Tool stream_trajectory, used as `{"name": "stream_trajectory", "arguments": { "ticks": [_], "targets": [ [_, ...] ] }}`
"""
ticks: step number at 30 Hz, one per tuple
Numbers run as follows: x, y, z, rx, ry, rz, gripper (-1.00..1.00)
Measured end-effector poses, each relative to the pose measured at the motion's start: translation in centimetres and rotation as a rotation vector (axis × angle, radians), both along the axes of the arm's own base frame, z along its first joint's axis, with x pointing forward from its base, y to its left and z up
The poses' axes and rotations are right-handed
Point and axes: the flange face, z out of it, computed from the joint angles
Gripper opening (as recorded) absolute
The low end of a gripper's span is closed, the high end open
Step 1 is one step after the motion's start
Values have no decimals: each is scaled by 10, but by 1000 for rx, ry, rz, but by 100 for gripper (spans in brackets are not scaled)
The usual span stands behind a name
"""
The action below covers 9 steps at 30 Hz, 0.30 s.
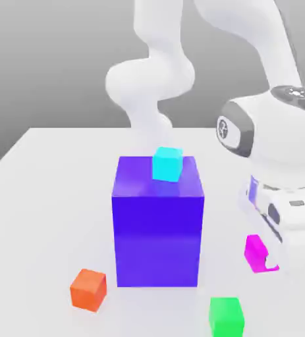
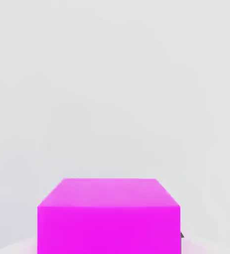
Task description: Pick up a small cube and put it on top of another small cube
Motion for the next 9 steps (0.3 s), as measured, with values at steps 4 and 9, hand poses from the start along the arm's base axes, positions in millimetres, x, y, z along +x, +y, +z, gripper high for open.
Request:
{"name": "stream_trajectory", "arguments": {
  "ticks": [4, 9],
  "targets": [
    [20, -25, -27, 0, -5, -142, -100],
    [21, -27, -51, -1, -5, -150, 100]
  ]
}}
